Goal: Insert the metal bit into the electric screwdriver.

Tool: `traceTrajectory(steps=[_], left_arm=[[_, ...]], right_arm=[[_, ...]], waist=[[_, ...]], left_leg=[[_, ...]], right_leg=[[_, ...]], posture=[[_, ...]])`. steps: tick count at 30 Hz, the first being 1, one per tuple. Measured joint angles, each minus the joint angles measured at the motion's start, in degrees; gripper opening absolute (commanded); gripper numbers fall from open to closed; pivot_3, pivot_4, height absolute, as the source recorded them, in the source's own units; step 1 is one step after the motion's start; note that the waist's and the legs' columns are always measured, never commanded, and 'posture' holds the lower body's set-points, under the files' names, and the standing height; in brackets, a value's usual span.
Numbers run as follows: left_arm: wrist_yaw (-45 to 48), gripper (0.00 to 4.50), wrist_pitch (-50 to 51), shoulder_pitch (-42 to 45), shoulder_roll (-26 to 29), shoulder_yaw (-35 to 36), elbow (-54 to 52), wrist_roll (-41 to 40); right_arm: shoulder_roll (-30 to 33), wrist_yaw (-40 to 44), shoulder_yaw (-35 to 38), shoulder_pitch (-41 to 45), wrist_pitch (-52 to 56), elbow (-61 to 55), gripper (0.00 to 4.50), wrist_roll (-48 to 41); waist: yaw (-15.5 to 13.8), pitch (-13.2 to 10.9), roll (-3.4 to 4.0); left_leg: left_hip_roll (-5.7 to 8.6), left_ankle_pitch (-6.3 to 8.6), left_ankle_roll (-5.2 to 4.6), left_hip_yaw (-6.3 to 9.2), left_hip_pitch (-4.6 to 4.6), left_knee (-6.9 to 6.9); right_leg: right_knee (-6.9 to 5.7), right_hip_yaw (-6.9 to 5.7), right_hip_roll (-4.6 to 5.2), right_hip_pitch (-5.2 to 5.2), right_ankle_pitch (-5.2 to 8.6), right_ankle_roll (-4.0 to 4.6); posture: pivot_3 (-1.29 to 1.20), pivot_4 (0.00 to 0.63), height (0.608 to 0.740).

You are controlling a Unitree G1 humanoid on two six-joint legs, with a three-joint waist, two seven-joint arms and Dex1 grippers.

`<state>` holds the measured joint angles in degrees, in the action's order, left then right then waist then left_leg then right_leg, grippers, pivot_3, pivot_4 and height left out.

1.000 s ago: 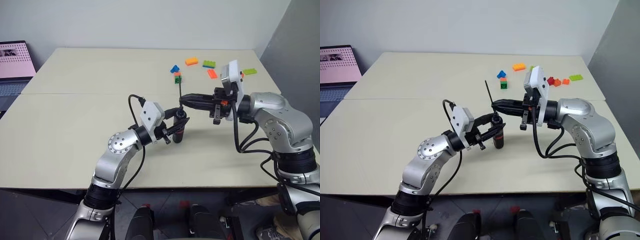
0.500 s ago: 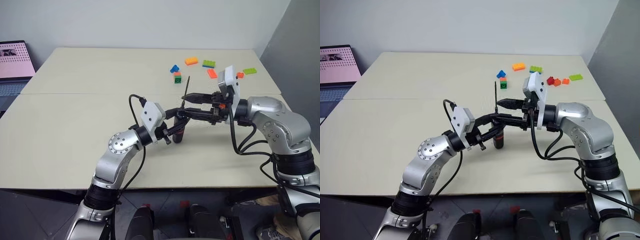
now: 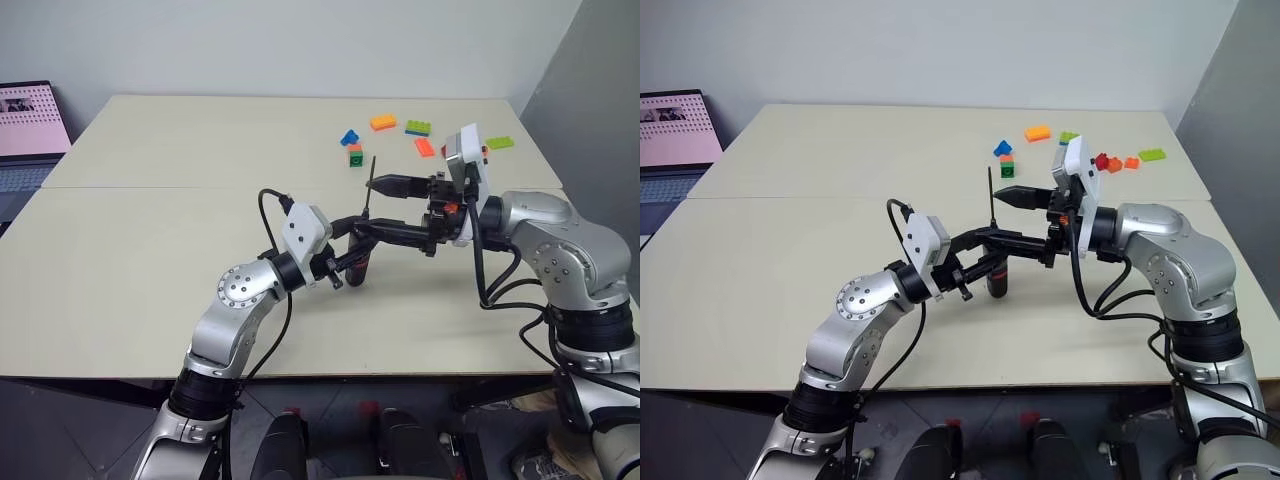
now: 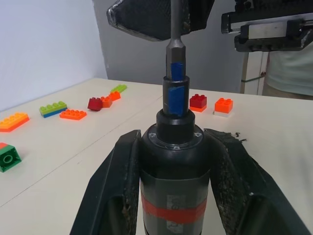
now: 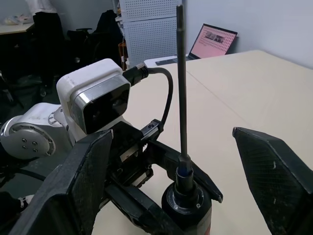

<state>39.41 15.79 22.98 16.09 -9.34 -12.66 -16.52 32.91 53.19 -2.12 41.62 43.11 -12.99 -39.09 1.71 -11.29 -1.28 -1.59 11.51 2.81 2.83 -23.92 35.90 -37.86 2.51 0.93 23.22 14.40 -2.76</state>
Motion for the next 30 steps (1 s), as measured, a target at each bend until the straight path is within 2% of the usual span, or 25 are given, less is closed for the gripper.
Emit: traceTrajectory(steps=[8, 12, 15, 19, 22, 29, 30], left_arm=[[-1.7, 1.63, 2.4, 3.3, 1.3, -0.6, 0.6, 2.5], [-2.2, 1.63, 2.4, 12.3, 8.5, -1.5, 7.1, 10.0], [-0.7, 1.63, 0.7, 19.7, 13.8, -3.2, 14.1, 16.0], [6.2, 1.63, -5.6, 27.1, 18.2, -10.3, 24.9, 23.8], [9.7, 1.63, -14.1, 29.1, 17.3, -15.8, 32.8, 28.7], [12.8, 1.63, -24.8, 34.6, 11.2, -20.8, 47.5, 35.0], [13.0, 1.98, -25.5, 35.5, 10.1, -21.3, 49.7, 35.6]], right_arm=[[8.1, 1.3, 4.0, -5.6, -0.1, -3.9, 4.13, -0.3], [14.1, 1.3, 7.2, -9.6, -1.2, -6.3, 4.13, 1.9], [18.3, 1.5, 8.5, -12.0, -2.8, -6.9, 4.13, 4.5], [24.9, 3.8, 9.2, -15.1, -6.3, -8.6, 4.13, 8.6], [25.5, 4.6, 9.7, -15.8, -6.6, -11.1, 4.13, 8.4], [24.1, 4.2, 7.4, -15.8, -6.5, -13.8, 4.13, 8.5], [23.9, 4.1, 7.0, -15.8, -6.5, -13.8, 4.13, 8.7]], waist=[[-0.1, 0.0, -0.02], [0.1, -0.1, -0.05], [0.2, -0.1, -0.05], [0.0, -0.1, -0.05], [-0.1, -0.1, -0.06], [-0.1, -0.1, -0.06], [-0.1, -0.1, -0.06]], left_leg=[[0.01, 0.0, 0.0, 0.02, -0.03, 0.01], [-0.03, 0.0, 0.0, -0.01, -0.01, 0.02], [-0.03, 0.0, 0.0, -0.07, -0.05, -0.03], [-0.02, 0.01, -0.01, -0.08, -0.11, -0.2], [-0.03, 0.01, -0.01, -0.07, -0.31, -0.16], [-0.01, 0.01, -0.01, -0.07, -0.4, 0.0], [-0.01, 0.01, -0.01, -0.07, -0.41, 0.02]], right_leg=[[0.01, -0.02, -0.01, 0.01, 0.0, -0.01], [0.0, 0.02, -0.07, 0.05, 0.14, 0.25], [0.09, 0.05, -0.06, 0.08, 0.01, 0.01], [0.27, 0.02, -0.06, 0.1, 0.03, 0.02], [0.29, 0.01, -0.04, 0.2, 0.07, 0.01], [0.23, 0.0, -0.02, 0.26, 0.05, -0.02], [0.21, 0.0, -0.02, 0.26, 0.04, -0.03]], posture=[[0.0, 0.15, 0.74], [0.0, 0.15, 0.74], [0.0, 0.15, 0.74], [0.0, 0.15, 0.74], [0.0, 0.15, 0.74], [0.0, 0.15, 0.74], [0.0, 0.15, 0.74]])
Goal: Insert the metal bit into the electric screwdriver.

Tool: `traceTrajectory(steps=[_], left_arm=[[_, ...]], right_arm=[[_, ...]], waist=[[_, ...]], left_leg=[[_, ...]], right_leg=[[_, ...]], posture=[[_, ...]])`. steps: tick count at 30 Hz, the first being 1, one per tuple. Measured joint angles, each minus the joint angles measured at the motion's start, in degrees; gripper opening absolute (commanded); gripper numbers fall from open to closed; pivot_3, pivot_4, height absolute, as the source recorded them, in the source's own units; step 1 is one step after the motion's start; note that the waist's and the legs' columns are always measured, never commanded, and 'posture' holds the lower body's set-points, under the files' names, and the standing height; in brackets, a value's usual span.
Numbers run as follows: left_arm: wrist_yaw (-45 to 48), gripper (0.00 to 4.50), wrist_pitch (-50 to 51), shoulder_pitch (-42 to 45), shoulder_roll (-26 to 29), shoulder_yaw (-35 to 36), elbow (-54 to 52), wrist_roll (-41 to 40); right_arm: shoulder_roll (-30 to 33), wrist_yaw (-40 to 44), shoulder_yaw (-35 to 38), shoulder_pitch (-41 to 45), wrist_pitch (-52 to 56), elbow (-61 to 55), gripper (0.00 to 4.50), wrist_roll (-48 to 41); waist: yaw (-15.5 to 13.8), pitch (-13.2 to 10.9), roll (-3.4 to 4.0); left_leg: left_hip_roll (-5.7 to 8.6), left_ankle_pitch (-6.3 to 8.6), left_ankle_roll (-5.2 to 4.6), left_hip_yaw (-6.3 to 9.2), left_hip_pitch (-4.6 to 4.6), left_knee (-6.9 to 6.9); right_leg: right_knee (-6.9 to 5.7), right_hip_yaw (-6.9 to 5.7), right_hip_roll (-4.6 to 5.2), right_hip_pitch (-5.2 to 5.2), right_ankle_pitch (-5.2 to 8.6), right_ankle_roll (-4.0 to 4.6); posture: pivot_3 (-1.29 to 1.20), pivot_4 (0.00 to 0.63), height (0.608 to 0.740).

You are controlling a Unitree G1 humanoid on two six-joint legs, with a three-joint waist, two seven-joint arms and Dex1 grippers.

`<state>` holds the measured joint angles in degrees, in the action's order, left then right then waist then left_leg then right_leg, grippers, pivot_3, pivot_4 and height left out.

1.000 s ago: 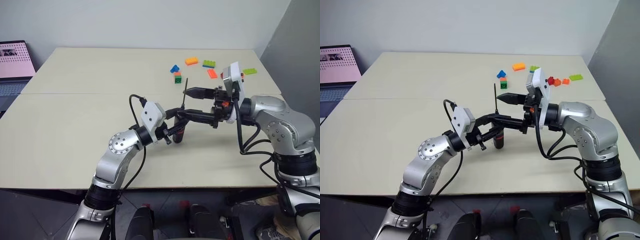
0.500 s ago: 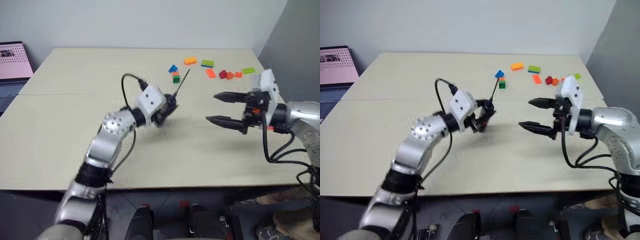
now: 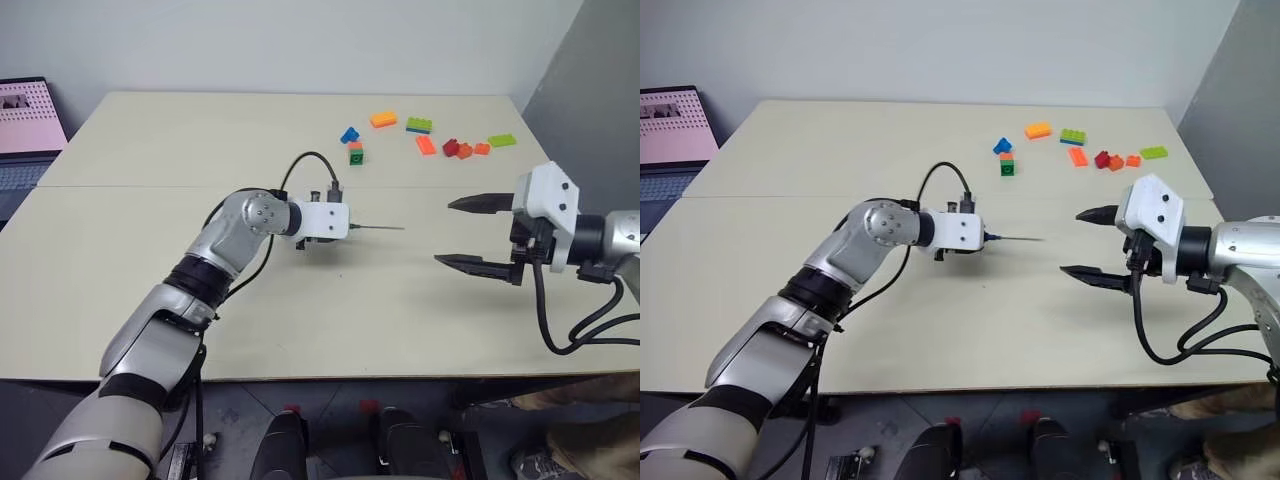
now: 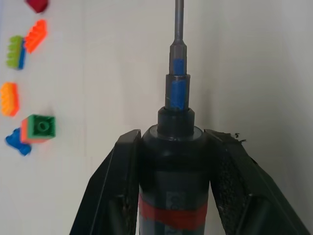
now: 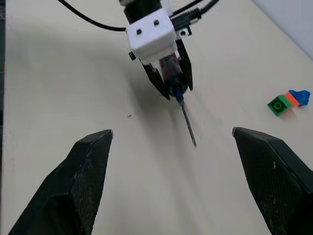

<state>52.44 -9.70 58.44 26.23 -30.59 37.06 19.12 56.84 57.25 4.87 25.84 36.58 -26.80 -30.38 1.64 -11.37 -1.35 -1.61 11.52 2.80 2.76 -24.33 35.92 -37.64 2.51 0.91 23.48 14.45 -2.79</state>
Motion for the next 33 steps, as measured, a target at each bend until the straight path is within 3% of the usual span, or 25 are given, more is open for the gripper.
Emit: traceTrajectory(steps=[5, 11, 17, 22, 27, 33], left_arm=[[0.9, 3.26, -2.7, 1.4, -3.4, -0.3, 7.0, 0.6], [3.3, 4.42, -3.2, 2.3, -3.6, 1.4, 8.5, -0.2], [7.1, 4.46, -0.2, 2.5, -1.1, 5.6, 6.6, -3.6], [15.1, 4.46, 13.3, 1.4, 8.5, 15.2, -5.5, -12.5], [22.3, 4.46, 25.9, -11.9, 19.8, 22.8, -23.2, -21.2], [23.1, 4.46, 35.5, -24.6, 27.9, 30.8, -36.8, -27.5]], right_arm=[[-0.7, -0.5, -1.5, -0.3, 0.0, -0.2, 4.13, 0.3], [-0.7, -0.9, -1.6, -0.3, 0.1, -0.4, 4.13, 0.4], [-0.7, -0.6, -1.8, -0.2, -0.1, 0.4, 4.13, 0.8], [-0.2, 0.6, -2.8, 0.0, -1.3, 1.9, 4.13, 2.4], [0.4, 2.5, -3.0, -0.9, -2.4, 3.1, 4.13, 2.7], [0.9, 5.4, -3.7, -1.5, -4.3, 4.9, 4.13, 2.9]], waist=[[0.0, 0.0, -0.03], [0.0, 0.0, -0.03], [0.1, 0.0, -0.03], [0.6, -0.1, -0.06], [0.8, -0.1, -0.06], [0.2, -0.1, -0.11]], left_leg=[[0.0, 0.0, 0.0, 0.05, -0.03, 0.0], [0.0, 0.0, 0.0, 0.04, -0.02, 0.04], [0.0, 0.0, 0.0, 0.06, -0.01, 0.06], [-0.04, 0.0, 0.0, 0.06, 0.01, 0.03], [-0.07, -0.01, 0.01, 0.06, 0.04, 0.06], [-0.07, -0.01, 0.01, 0.06, 0.2, 0.13]], right_leg=[[-0.05, -0.02, 0.0, 0.03, 0.0, 0.0], [-0.12, -0.02, 0.0, 0.03, 0.0, 0.0], [-0.25, -0.02, -0.01, 0.05, 0.0, 0.0], [-0.33, -0.02, -0.04, 0.11, 0.01, 0.02], [-0.37, -0.01, -0.02, 0.09, 0.01, 0.03], [-0.38, -0.06, 0.04, -0.05, 0.12, 0.29]], posture=[[0.0, 0.15, 0.74], [0.0, 0.15, 0.74], [0.0, 0.15, 0.74], [0.0, 0.15, 0.74], [0.0, 0.15, 0.74], [0.0, 0.15, 0.74]])
